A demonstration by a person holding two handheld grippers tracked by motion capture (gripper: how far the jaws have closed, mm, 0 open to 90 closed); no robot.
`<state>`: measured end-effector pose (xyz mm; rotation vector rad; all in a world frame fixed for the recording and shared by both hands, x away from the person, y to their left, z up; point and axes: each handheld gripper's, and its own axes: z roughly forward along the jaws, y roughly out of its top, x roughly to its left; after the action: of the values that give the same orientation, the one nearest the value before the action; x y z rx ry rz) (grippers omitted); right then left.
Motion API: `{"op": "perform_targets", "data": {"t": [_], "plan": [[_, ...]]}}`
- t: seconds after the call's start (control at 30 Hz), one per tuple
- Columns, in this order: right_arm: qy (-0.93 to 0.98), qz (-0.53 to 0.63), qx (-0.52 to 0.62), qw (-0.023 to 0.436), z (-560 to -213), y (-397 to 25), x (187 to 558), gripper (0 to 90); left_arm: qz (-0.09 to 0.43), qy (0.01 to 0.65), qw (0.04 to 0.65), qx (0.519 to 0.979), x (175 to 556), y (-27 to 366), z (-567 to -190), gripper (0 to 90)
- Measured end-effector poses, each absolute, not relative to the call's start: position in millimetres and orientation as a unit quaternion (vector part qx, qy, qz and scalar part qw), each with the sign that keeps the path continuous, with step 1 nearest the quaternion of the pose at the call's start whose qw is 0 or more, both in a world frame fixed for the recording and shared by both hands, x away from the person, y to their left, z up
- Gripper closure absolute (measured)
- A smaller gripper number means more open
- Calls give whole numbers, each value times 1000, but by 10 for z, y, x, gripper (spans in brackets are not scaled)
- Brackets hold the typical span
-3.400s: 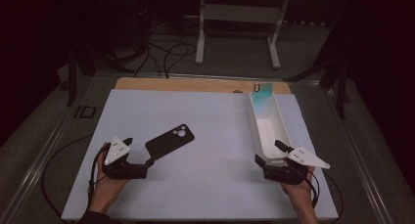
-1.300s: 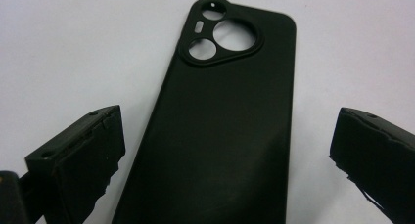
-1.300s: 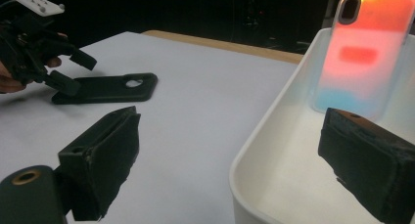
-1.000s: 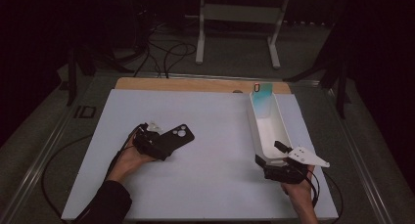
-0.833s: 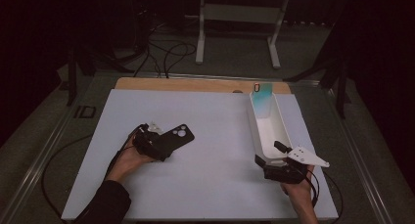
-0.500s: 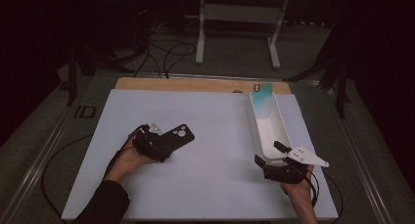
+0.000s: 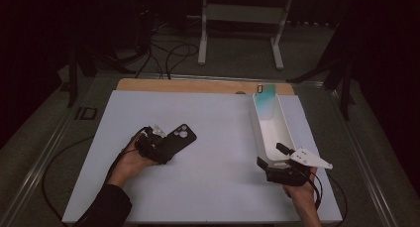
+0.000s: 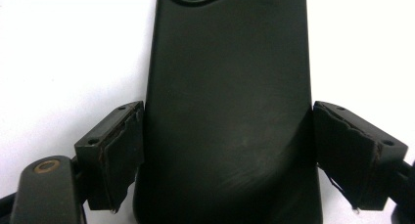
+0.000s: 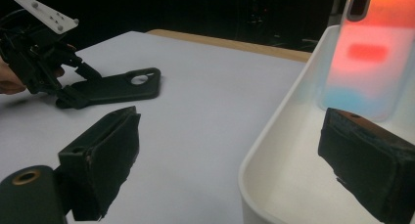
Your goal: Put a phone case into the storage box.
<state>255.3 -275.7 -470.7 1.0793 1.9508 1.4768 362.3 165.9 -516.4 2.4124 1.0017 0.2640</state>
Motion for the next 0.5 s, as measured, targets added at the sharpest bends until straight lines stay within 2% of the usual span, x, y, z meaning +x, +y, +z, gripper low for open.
{"op": "perform_targets", "data": {"t": [0.5], "plan": [[712,526,405,230,-4670,-2744,2612,80,106,382,309,864,3505,1608,-5077,166]]}}
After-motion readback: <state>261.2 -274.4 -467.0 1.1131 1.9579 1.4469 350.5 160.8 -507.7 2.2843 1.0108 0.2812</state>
